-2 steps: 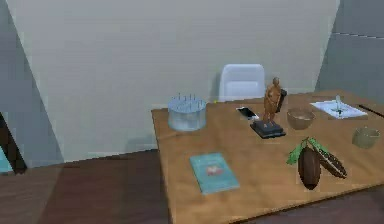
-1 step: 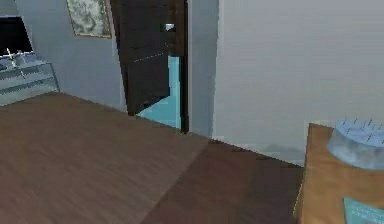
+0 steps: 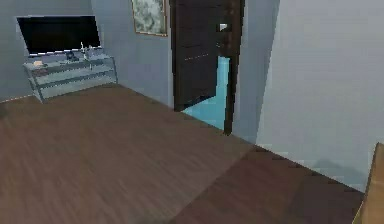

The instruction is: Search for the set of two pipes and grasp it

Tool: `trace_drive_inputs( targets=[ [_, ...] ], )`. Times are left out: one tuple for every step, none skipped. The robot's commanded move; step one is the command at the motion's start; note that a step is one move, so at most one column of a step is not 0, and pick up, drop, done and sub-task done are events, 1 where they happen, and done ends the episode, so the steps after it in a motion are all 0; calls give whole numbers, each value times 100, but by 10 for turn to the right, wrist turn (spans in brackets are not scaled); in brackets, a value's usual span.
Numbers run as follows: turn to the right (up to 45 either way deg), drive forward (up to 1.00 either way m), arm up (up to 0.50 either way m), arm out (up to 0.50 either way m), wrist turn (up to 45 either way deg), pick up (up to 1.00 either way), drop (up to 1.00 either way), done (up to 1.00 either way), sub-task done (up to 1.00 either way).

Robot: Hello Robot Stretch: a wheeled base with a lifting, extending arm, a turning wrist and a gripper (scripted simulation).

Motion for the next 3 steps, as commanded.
trace_drive_inputs(
  targets=[
    [0, 100, 0, 0, 0, 0, 0, 0, 0],
    [0, 100, 0, 0, 0, 0, 0, 0, 0],
    [-60, 0, 0, 0, 0, 0, 0, 0, 0]
  ],
)
